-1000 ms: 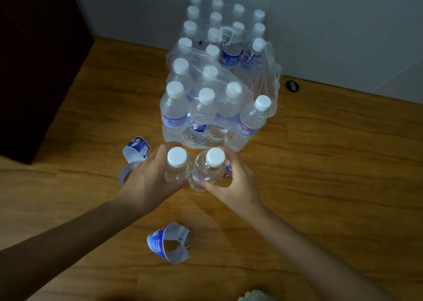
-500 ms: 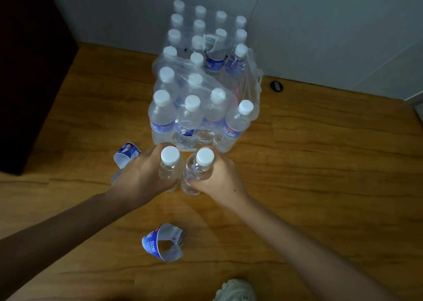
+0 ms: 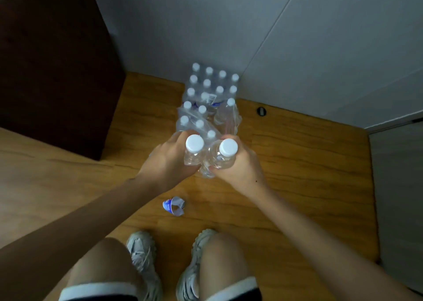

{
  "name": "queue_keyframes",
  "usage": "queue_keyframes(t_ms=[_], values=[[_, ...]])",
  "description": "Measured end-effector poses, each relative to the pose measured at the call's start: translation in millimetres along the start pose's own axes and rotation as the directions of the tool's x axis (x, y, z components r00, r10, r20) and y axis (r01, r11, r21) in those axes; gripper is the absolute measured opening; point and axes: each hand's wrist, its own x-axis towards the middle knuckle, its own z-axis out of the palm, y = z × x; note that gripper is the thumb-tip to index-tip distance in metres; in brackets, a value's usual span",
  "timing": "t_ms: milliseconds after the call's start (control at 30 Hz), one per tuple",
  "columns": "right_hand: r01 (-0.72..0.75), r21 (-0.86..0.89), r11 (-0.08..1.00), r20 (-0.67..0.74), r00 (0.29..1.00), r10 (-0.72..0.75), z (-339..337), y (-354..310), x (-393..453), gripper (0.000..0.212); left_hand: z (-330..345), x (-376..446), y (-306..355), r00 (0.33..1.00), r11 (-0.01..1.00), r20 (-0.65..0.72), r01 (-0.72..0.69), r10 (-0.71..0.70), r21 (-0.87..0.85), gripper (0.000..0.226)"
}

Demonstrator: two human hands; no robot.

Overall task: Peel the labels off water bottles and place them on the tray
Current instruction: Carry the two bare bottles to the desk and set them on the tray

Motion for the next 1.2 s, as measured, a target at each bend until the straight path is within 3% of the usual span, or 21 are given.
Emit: queue_keyframes(t_ms=[267,467,600,700,833,1033,1200], values=[[0.037,-0.026,0.999,0.048,0.998,-0.036,-137.6,-200.8,-56.2,0.061,-192.2,-62.4,155.9,0.982,0.985,-0.099,0.153,-0.16,-0.081,0.057],[0.211,-0.062,0.975,0.192,0.962,-0.196,-167.2,-302.0,-81.9,0.058,-282.4,-129.0,202.2,0.918,0.936,-0.202,0.311,-0.34,-0.163,0.057],[0.37,-0.052,0.928,0.337,0.881,-0.332,-145.0,-360.6,-93.2,0.059,-326.4,-181.4,204.0,0.827,0.874,-0.291,0.426,-0.481,-0.233,0.053],[0.465,-0.01,0.885,0.473,0.782,-0.406,-118.0,-410.4,-103.8,0.059,-355.3,-227.5,192.2,0.738,0.825,-0.371,0.491,-0.564,-0.278,0.054],[0.567,0.069,0.821,0.613,0.625,-0.483,-71.0,-481.3,-126.5,0.055,-391.9,-292.8,172.8,0.555,0.727,-0.475,0.581,-0.683,-0.366,0.057],[0.693,0.165,0.702,0.713,0.408,-0.571,3.7,-576.9,-178.5,0.053,-438.8,-388.2,132.4,0.314,0.578,-0.521,0.658,-0.793,-0.483,0.057],[0.728,0.196,0.657,0.745,0.325,-0.582,57.9,-648.8,-212.4,0.051,-486.9,-450.3,93.8,0.236,0.543,-0.539,0.653,-0.809,-0.528,0.051]])
